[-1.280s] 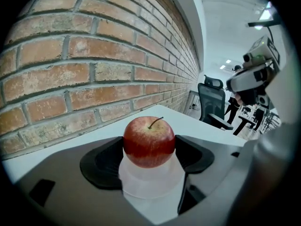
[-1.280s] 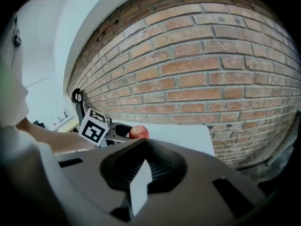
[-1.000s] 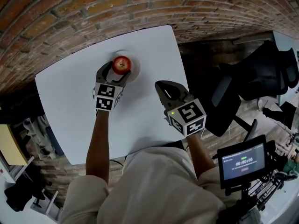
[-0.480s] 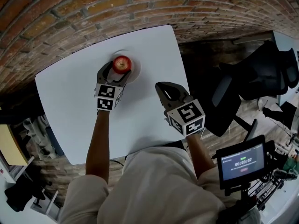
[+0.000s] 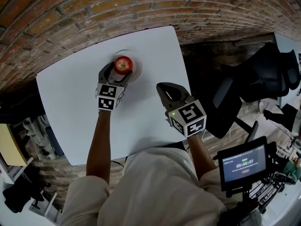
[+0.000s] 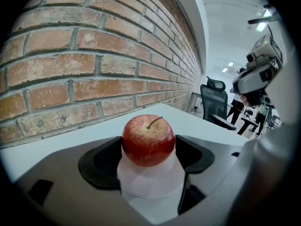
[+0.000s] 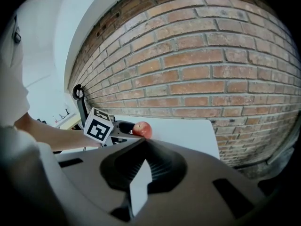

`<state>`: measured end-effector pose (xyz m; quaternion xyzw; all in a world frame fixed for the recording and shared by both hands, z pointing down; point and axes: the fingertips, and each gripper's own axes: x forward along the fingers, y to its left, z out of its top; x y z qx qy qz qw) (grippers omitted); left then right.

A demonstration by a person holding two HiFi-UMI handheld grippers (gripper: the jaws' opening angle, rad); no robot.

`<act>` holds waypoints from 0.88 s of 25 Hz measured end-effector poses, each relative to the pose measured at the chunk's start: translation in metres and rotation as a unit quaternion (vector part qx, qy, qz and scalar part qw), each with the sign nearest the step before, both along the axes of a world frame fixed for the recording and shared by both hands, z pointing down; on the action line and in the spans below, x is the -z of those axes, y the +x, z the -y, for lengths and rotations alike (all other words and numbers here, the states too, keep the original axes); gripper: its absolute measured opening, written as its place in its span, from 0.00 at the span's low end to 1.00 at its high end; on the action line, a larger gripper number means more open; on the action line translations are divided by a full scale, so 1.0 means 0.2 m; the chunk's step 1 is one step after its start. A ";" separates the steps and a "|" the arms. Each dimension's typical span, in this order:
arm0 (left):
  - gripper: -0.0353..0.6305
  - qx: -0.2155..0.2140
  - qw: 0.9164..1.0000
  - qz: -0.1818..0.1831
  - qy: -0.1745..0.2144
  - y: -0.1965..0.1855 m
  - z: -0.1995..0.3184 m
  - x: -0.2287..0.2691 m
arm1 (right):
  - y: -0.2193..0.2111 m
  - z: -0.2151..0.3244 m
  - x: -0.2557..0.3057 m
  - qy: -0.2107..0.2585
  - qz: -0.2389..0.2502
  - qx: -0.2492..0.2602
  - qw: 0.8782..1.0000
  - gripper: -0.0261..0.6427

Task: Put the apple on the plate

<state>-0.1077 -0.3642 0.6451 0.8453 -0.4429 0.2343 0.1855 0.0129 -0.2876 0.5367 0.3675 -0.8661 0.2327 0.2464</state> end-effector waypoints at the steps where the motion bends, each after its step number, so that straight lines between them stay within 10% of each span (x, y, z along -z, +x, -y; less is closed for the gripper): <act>1: 0.59 -0.001 1.000 0.001 -0.003 0.00 0.00 -0.01 | 0.00 0.00 0.00 0.000 0.000 0.000 1.000 0.04; 22: 0.59 0.018 1.000 0.011 -0.002 -0.06 -0.03 0.02 | 0.00 0.04 0.03 0.019 0.011 0.007 1.000 0.04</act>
